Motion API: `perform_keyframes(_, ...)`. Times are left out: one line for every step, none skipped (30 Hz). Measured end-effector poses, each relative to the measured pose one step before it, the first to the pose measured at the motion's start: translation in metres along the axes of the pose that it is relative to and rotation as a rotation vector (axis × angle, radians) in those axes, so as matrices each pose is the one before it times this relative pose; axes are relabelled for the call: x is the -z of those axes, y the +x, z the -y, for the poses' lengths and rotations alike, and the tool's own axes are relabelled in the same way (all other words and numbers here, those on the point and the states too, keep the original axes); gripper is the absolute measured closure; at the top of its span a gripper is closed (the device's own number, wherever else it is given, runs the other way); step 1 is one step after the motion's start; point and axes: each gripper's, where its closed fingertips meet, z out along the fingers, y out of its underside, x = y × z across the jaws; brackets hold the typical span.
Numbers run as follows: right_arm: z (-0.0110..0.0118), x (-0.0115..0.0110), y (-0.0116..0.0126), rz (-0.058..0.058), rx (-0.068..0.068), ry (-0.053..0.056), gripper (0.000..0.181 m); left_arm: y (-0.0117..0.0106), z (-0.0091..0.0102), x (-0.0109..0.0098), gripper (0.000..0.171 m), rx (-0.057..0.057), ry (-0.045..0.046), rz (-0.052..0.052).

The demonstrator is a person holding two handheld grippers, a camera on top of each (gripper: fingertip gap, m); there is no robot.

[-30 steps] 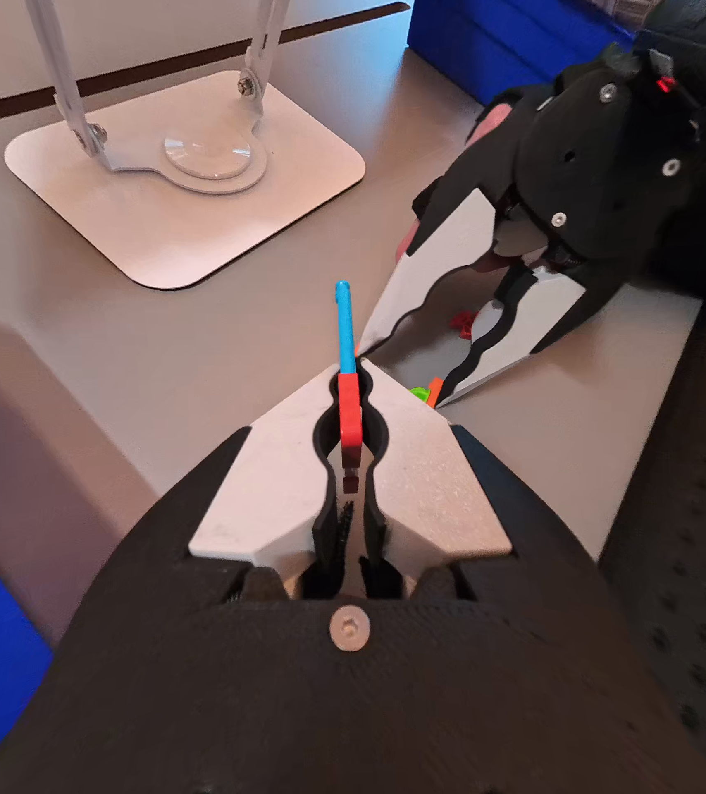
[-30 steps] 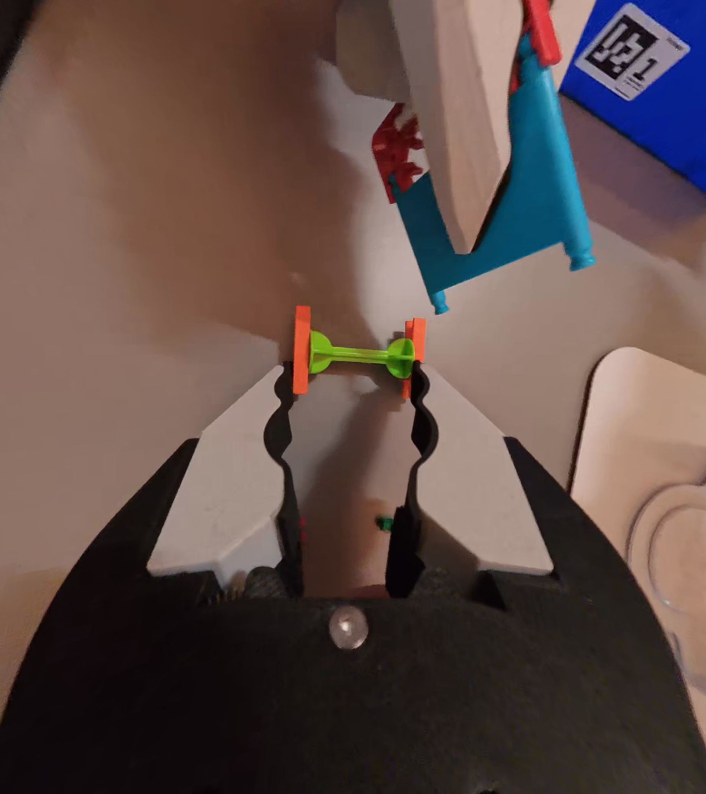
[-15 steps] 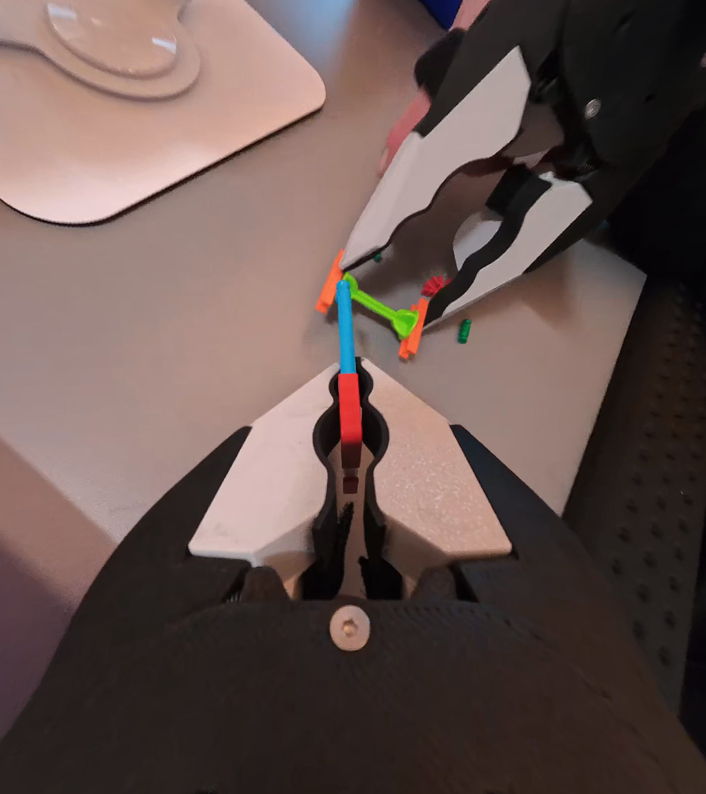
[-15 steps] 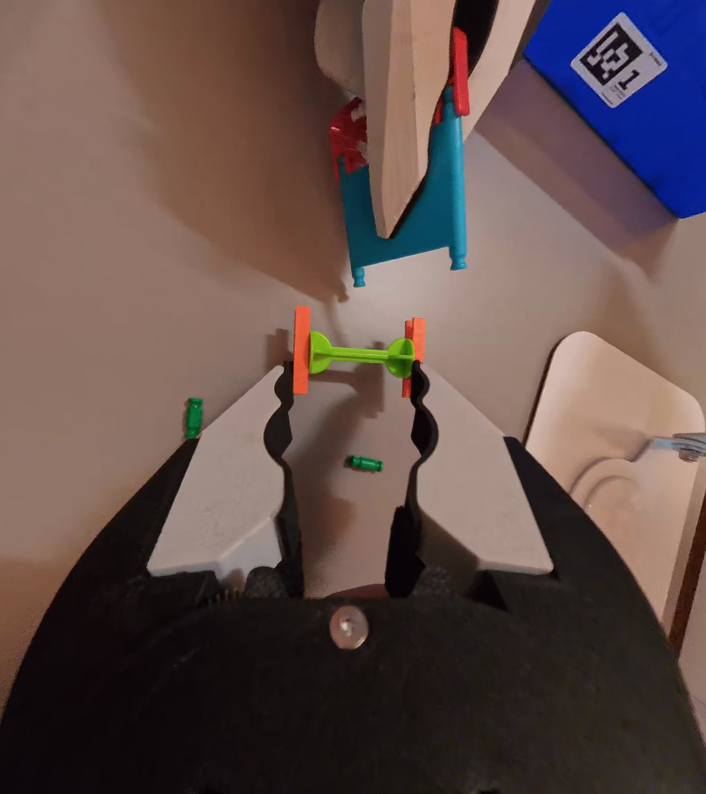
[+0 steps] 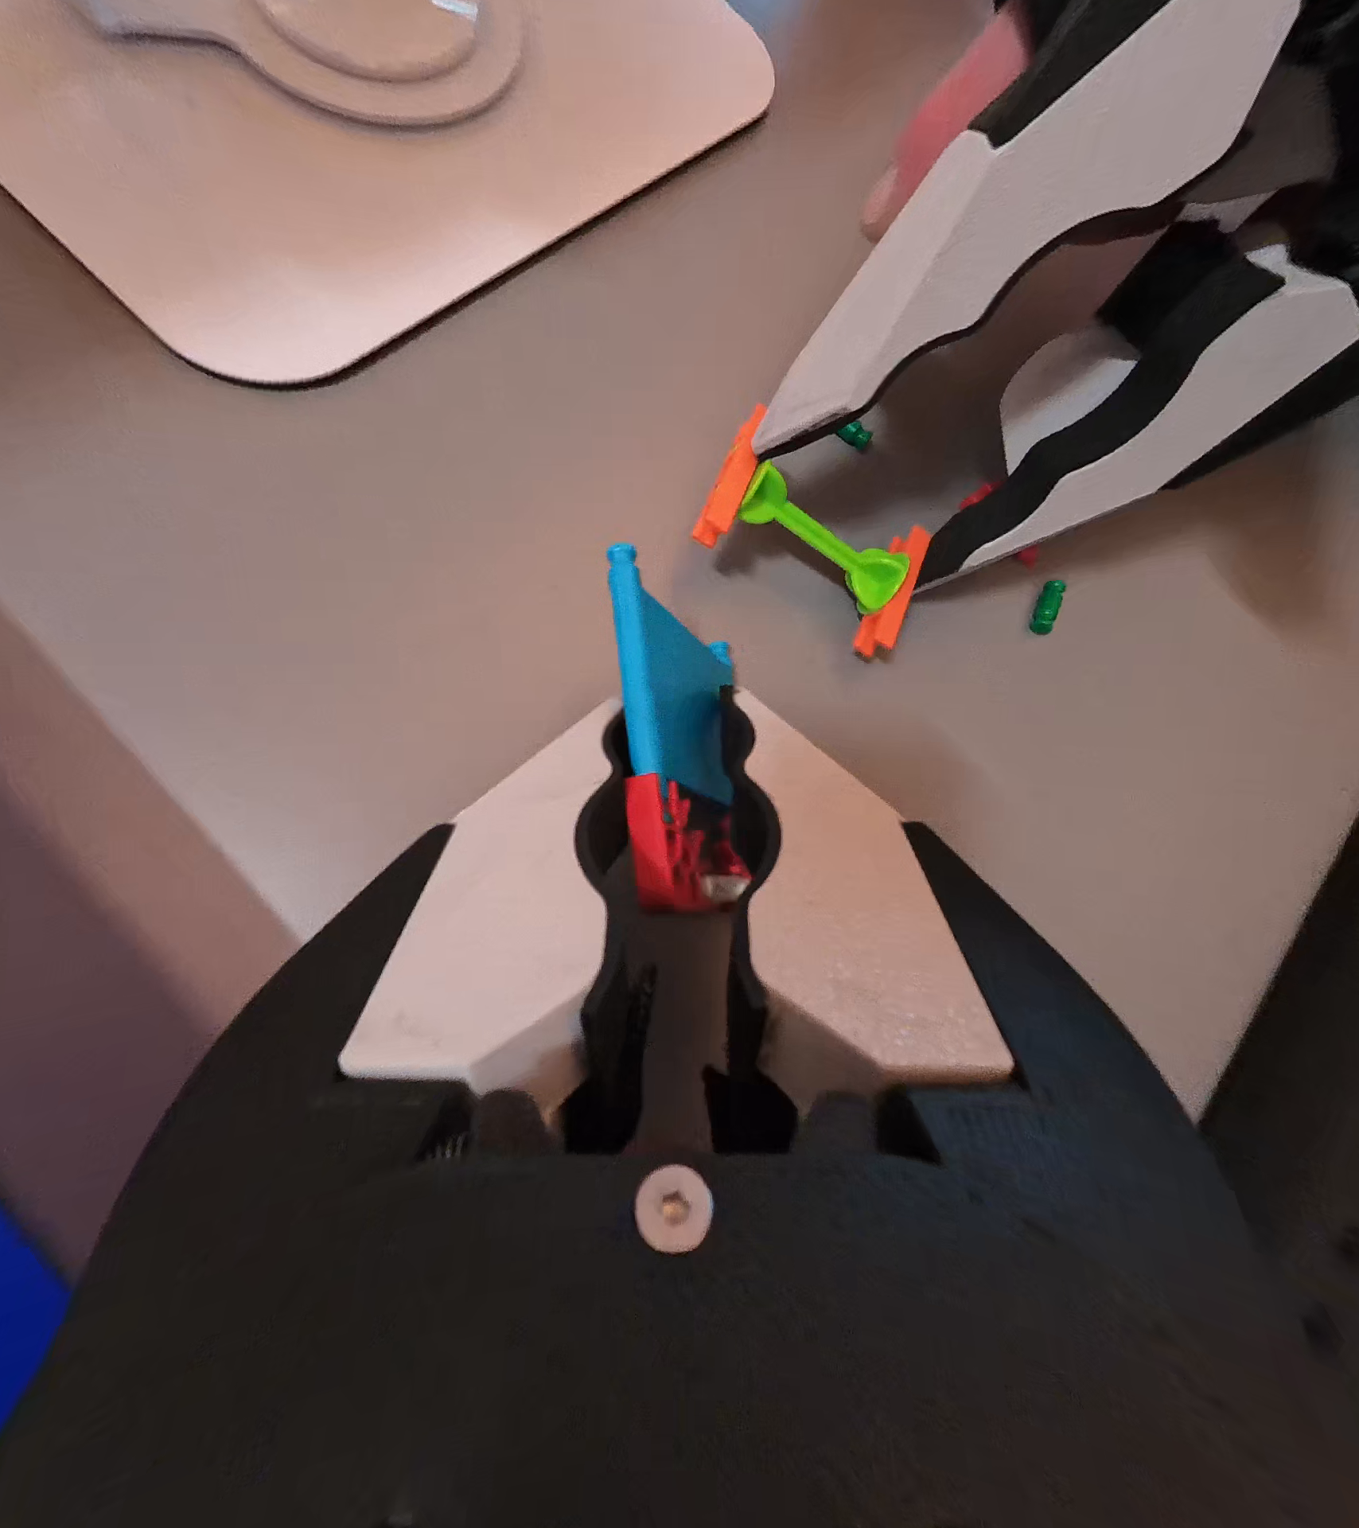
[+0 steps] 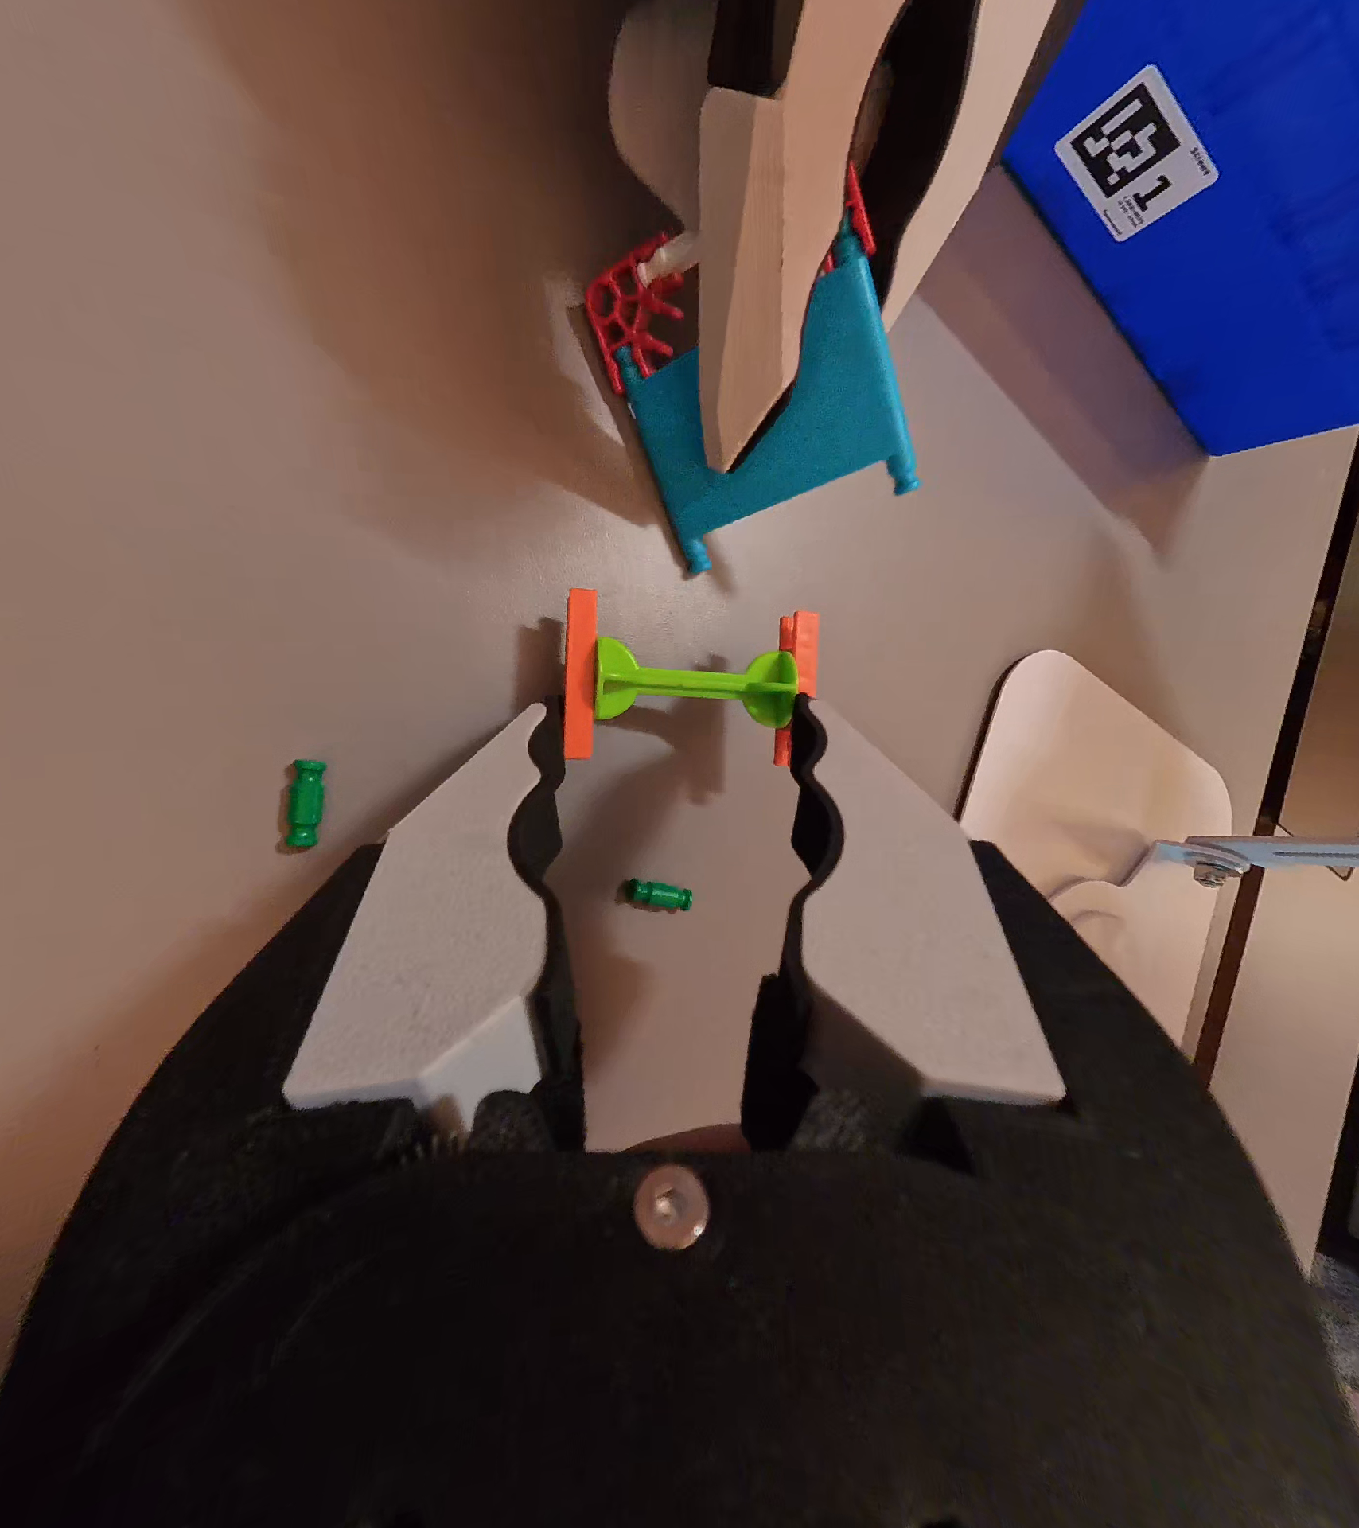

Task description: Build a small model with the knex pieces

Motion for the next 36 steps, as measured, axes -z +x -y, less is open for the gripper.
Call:
perform_keyframes(0.00084, 0.00012, 0.00000, -0.0015, 0.0041, 0.0049, 0.128, -0.00092, 0.00131, 0.00197, 0.161, -0.0014, 0.00950, 0.0101)
perform_keyframes(0.00127, 0.00036, -0.00020, 0.0006, 0.0011, 0.0066, 0.128, 0.00084, 0.00214, 0.00193, 0.167, -0.0076, 0.01405, -0.0021)
perform_keyframes(0.00121, 0.00025, -0.00015, 0.0001, 0.0001, 0.0068, 0.128, 0.00201, 0.00179, 0.00189, 0.171, -0.0060, 0.00889, -0.0122)
perform_keyframes(0.00067, 0.00010, 0.00066, -0.0052, 0.0034, 0.0038, 0.128, 0.00164, 0.00077, 0.00105, 0.171, -0.0011, 0.00319, -0.0108)
perform_keyframes(0.00069, 0.00000, 0.00128, -0.0120, 0.0092, 0.0022, 0.128, 0.00108, 0.00024, 0.00035, 0.171, -0.0044, 0.00074, -0.0086)
perform_keyframes(0.00070, -0.00006, 0.00053, -0.0091, 0.0123, 0.0014, 0.128, 0.00196, -0.00028, 0.00046, 0.171, -0.0151, -0.00371, -0.0085)
perform_keyframes(0.00050, -0.00057, 0.00051, -0.0099, 0.0122, -0.0024, 0.128, 0.00352, -0.00074, 0.00077, 0.171, -0.0177, -0.00780, -0.0137)
perform_keyframes(0.00051, -0.00071, 0.00222, -0.0226, 0.0184, -0.0034, 0.128, 0.00194, 0.00070, 0.00153, 0.171, -0.0085, -0.00112, -0.0033)
perform_keyframes(0.00169, -0.00048, 0.00199, -0.0260, 0.0285, 0.0029, 0.128, 0.00130, 0.00301, 0.00217, 0.171, -0.0069, 0.01190, 0.0002)
perform_keyframes(0.00232, -0.00055, 0.00189, -0.0289, 0.0351, 0.0063, 0.128, 0.00270, 0.00239, 0.00198, 0.171, -0.0136, 0.00754, -0.0079)
perform_keyframes(0.00119, -0.00091, 0.00354, -0.0425, 0.0455, -0.0033, 0.128, 0.00460, 0.00124, 0.00183, 0.171, -0.0163, 0.00289, -0.0196)
perform_keyframes(-0.00004, -0.00119, 0.00354, -0.0457, 0.0537, -0.0108, 0.128, 0.00536, 0.00091, 0.00149, 0.171, -0.0057, 0.00079, -0.0282)
perform_keyframes(0.00126, -0.00095, 0.00265, -0.0406, 0.0454, -0.0009, 0.127, 0.00304, 0.00042, 0.00123, 0.171, 0.0044, -0.00058, -0.0193)
perform_keyframes(0.00286, -0.00077, 0.00271, -0.0399, 0.0355, 0.0091, 0.128, 0.00116, -0.00074, 0.00074, 0.171, 0.0052, -0.00487, -0.0117)
perform_keyframes(0.00244, -0.00085, 0.00326, -0.0439, 0.0390, 0.0049, 0.128, 0.00035, -0.00043, 0.00049, 0.171, 0.0069, -0.00127, -0.0098)
perform_keyframes(0.00161, -0.00072, 0.00302, -0.0424, 0.0410, -0.0019, 0.128, -0.00230, 0.00081, 0.00041, 0.171, 0.0143, 0.00616, 0.0036)
perform_keyframes(0.00157, -0.00024, 0.00159, -0.0295, 0.0341, 0.0006, 0.128, -0.00137, 0.00029, 0.00019, 0.171, 0.0125, 0.00385, -0.0034)
perform_keyframes(0.00162, 0.00023, 0.00174, -0.0262, 0.0282, 0.0040, 0.128, 0.00120, -0.00107, -0.00015, 0.171, 0.0047, -0.00469, -0.0138)
perform_keyframes(-0.00007, -0.00014, 0.00237, -0.0299, 0.0243, -0.0021, 0.128, 0.00062, -0.00077, -0.00029, 0.171, 0.0005, -0.00253, -0.0068)
perform_keyframes(-0.00027, -0.00035, 0.00147, -0.0278, 0.0259, -0.0007, 0.128, -0.00168, -0.00026, 0.00007, 0.171, 0.0093, -0.00173, 0.0049)
perform_keyframes(0.00083, -0.00027, -0.00023, -0.0186, 0.0208, 0.0073, 0.128, -0.00057, 0.00015, 0.00041, 0.171, 0.0061, -0.00053, -0.0027)
perform_keyframes(0.00033, -0.00027, -0.00094, -0.0080, 0.0080, 0.0047, 0.128, 0.00023, -0.00108, -0.00032, 0.171, -0.0048, -0.00584, -0.0031)
perform_keyframes(-0.00058, -0.00048, -0.00045, -0.0083, 0.0073, -0.0007, 0.128, -0.00039, -0.00131, -0.00090, 0.171, -0.0019, -0.00660, 0.0025)
perform_keyframes(-0.00041, -0.00021, 0.00002, -0.0099, 0.0094, -0.0006, 0.128, -0.00073, 0.00032, -0.00052, 0.171, 0.0047, 0.00066, 0.0034)
perform_keyframes(0.00013, 0.00019, -0.00010, -0.0062, 0.0048, 0.0022, 0.128, -0.00035, 0.00000, -0.00004, 0.171, 0.0069, -0.00186, -0.0011)
perform_keyframes(-0.00014, 0.00023, 0.00014, -0.0063, 0.0030, 0.0008, 0.128, 0.00026, -0.00012, 0.00001, 0.171, 0.0062, -0.00170, -0.0041)
perform_keyframes(-0.00085, 0.00019, 0.00118, -0.0150, 0.0091, -0.0037, 0.128, -0.00052, 0.00089, 0.00006, 0.171, 0.0104, 0.00618, -0.0012)
perform_keyframes(-0.00058, 0.00047, 0.00134, -0.0187, 0.0117, -0.0029, 0.128, -0.00094, 0.00149, 0.00027, 0.171, 0.0173, 0.00952, -0.0028)
perform_keyframes(-0.00008, 0.00061, 0.00077, -0.0158, 0.0080, 0.0001, 0.128, 0.00011, 0.00066, 0.00014, 0.171, 0.0134, 0.00585, -0.0097)
perform_keyframes(-0.00059, 0.00018, 0.00059, -0.0176, 0.0077, -0.0022, 0.128, -0.00058, 0.00041, 0.00015, 0.171, 0.0104, 0.00442, -0.0038)
perform_keyframes(-0.00048, -0.00001, 0.00026, -0.0166, 0.0101, -0.0018, 0.128, -0.00044, 0.00111, -0.00013, 0.171, 0.0102, 0.00690, -0.0023)
perform_keyframes(0.00040, 0.00038, -0.00052, -0.0106, 0.0107, 0.0020, 0.128, -0.00007, -0.00051, -0.00046, 0.171, 0.0054, -0.00230, -0.0047)
perform_keyframes(0.00010, 0.00066, -0.00015, -0.0107, 0.0087, -0.0010, 0.129, -0.00026, -0.00024, -0.00044, 0.171, 0.0075, 0.00082, -0.0044)
perform_keyframes(-0.00034, 0.00082, 0.00024, -0.0109, 0.0063, -0.0022, 0.129, 0.00011, 0.00078, -0.00012, 0.171, 0.0103, 0.00909, -0.0079)
perform_keyframes(0.00011, 0.00107, -0.00009, -0.0077, 0.0041, 0.0023, 0.128, 0.00046, 0.00010, -0.00017, 0.171, 0.0110, 0.00731, -0.0112)
perform_keyframes(0.00007, 0.00137, -0.00006, -0.0100, 0.0039, 0.0030, 0.129, 0.00161, 0.00080, -0.00017, 0.171, 0.0170, 0.00995, -0.0196)
